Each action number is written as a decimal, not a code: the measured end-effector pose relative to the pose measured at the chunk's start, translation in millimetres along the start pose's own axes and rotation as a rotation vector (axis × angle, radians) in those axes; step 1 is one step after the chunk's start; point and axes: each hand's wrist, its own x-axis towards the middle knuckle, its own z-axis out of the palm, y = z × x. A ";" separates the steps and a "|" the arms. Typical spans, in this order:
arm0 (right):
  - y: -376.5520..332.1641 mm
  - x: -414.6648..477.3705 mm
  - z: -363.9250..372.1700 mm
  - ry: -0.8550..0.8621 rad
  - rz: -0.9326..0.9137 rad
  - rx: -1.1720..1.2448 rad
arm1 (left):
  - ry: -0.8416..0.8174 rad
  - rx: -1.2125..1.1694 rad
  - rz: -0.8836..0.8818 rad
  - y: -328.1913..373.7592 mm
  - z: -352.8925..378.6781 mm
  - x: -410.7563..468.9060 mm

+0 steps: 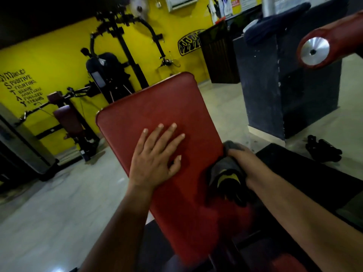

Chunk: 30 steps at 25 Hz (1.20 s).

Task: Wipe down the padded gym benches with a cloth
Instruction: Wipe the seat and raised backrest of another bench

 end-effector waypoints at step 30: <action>-79.3 21.0 41.3 0.068 -0.553 -0.742 | -0.050 0.172 -0.286 -42.3 8.8 15.6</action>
